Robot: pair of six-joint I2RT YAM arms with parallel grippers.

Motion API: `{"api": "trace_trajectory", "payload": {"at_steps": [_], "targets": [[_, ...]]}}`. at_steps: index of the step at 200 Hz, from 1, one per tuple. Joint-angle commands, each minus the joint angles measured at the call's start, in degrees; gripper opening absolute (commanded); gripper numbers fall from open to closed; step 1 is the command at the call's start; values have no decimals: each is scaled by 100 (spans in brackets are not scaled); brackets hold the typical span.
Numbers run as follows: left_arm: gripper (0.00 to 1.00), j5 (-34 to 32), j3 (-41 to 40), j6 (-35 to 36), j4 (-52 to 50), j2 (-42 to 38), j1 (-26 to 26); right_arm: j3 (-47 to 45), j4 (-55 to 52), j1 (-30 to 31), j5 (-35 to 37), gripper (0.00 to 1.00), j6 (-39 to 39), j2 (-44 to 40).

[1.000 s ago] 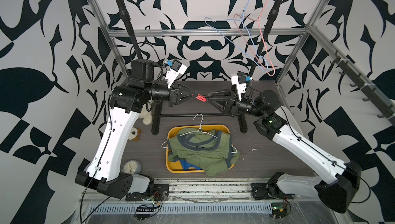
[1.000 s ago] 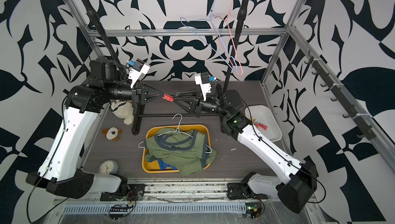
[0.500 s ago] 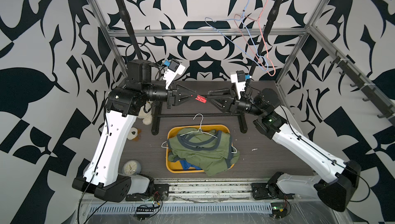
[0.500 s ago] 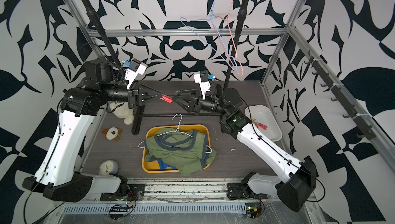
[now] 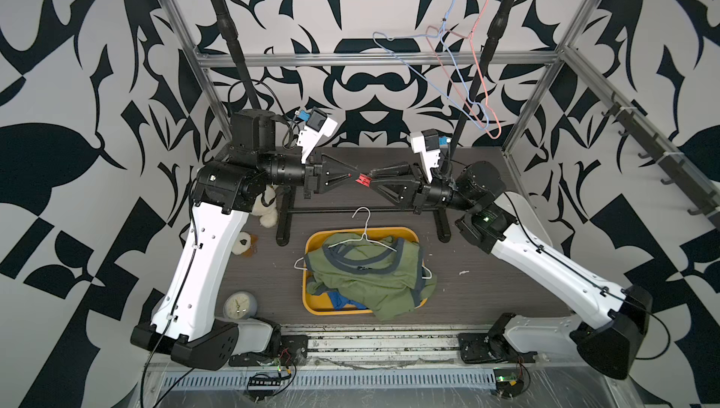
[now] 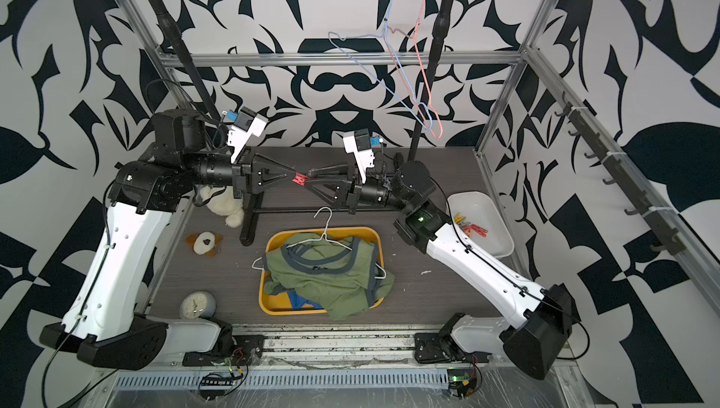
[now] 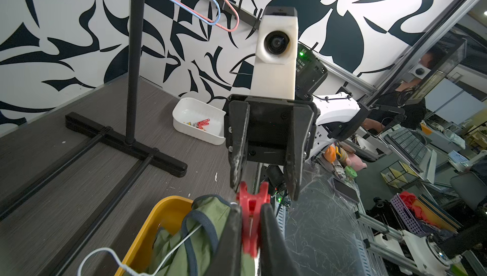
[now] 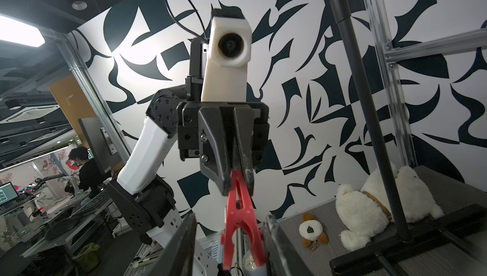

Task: Remove the clothespins securing tank tops to the hanger
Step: Place the clothespin in the storage box.

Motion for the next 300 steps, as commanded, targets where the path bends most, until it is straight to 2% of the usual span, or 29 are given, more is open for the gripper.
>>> {"api": "trace_trajectory", "payload": {"at_steps": [1, 49, 78, 108, 159, 197, 219, 252, 277, 300], "targets": [[12, 133, -44, -89, 117, -92, -9, 270, 270, 71, -14, 42, -70, 11], [12, 228, -36, -133, 157, -114, -11, 302, 206, 93, 52, 42, -182, 82], [13, 206, -85, -141, 181, -106, -6, 324, 222, 125, 48, 39, -184, 105], [15, 121, -166, -126, 184, -145, -11, 312, 169, 125, 80, 33, -240, 67], [19, 121, -314, -117, 178, -208, -11, 318, 94, 129, 106, 15, -285, 91], [31, 163, -274, -117, 180, -215, -9, 284, 83, 131, 170, 5, -302, 100], [42, 183, -287, -117, 178, -215, -8, 270, 48, 126, 243, 1, -331, 86], [56, 183, -263, -117, 210, -207, -11, 211, -27, 126, 402, 0, -434, 37], [60, 120, -219, -117, 214, -210, -10, 158, -52, 124, 523, 0, -459, 3], [62, -264, -24, 68, 64, -228, -8, 9, -296, 120, 783, 0, -625, -168]]}}
